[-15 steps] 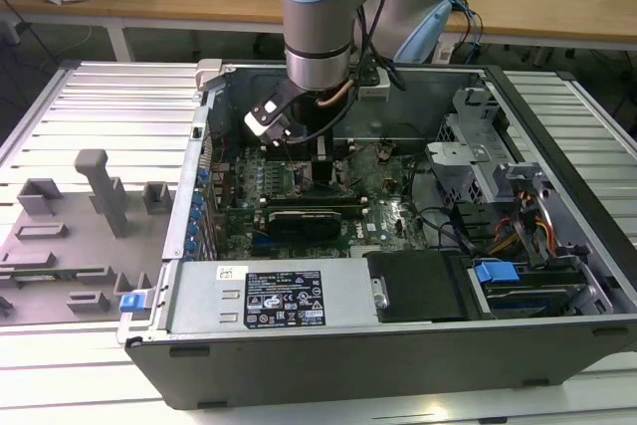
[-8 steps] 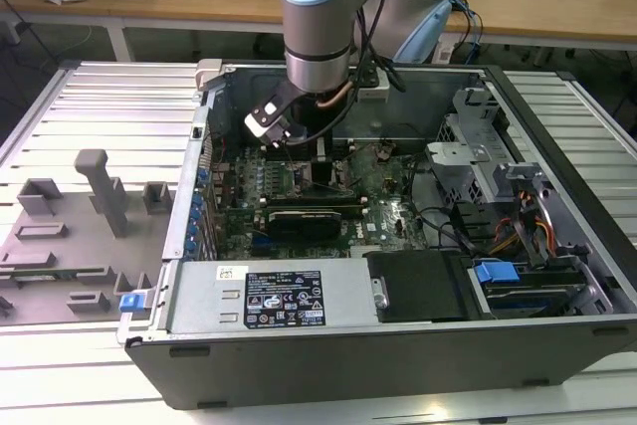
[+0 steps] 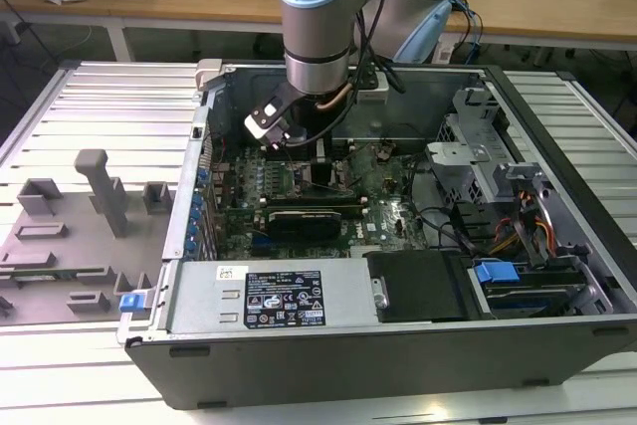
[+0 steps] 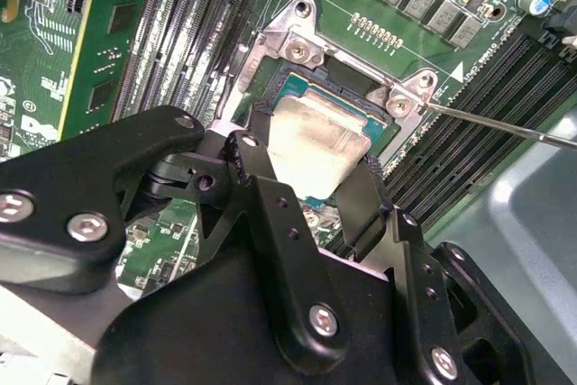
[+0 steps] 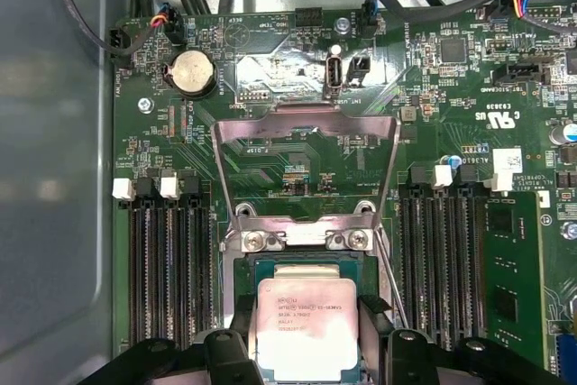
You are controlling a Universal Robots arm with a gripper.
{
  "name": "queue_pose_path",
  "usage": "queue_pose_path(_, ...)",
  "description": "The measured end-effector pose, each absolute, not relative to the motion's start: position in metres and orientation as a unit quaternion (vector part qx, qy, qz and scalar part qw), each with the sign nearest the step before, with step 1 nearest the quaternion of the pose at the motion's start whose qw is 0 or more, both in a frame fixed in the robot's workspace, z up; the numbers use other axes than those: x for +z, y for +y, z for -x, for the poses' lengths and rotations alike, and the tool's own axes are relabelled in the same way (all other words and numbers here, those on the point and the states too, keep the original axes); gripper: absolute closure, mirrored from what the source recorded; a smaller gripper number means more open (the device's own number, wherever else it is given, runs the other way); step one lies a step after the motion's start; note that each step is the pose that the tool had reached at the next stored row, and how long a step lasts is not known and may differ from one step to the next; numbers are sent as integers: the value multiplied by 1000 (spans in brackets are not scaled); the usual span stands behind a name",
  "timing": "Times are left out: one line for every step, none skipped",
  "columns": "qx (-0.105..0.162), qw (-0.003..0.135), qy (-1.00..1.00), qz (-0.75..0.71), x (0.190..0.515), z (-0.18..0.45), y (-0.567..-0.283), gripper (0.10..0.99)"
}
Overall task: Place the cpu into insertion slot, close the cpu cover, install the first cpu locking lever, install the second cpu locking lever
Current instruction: 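Place the cpu into insertion slot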
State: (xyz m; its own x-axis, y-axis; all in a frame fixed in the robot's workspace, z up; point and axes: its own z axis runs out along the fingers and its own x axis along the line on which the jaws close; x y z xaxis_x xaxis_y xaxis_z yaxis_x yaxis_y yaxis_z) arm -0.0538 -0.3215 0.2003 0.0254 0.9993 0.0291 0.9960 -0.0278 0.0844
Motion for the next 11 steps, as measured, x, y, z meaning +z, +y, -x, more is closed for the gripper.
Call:
queue_pose_path(40,20,697,-716,200,54,-322,537)
queue_pose_path(40,20,697,-716,200,54,-321,537)
queue_pose_path(40,20,697,-716,200,54,-321,478)
queue_pose_path(40,20,697,-716,200,54,-321,478)
queue_pose_path(40,20,697,-716,200,54,-322,416)
queue_pose_path(40,20,697,-716,200,54,-322,416)
queue_pose_path(40,20,697,-716,200,54,-321,416)
queue_pose_path(40,20,697,-716,201,54,-321,416)
queue_pose_path(40,20,697,-716,203,54,-321,416)
queue_pose_path(40,20,697,-716,205,54,-321,416)
queue_pose_path(40,20,697,-716,207,54,-322,416)
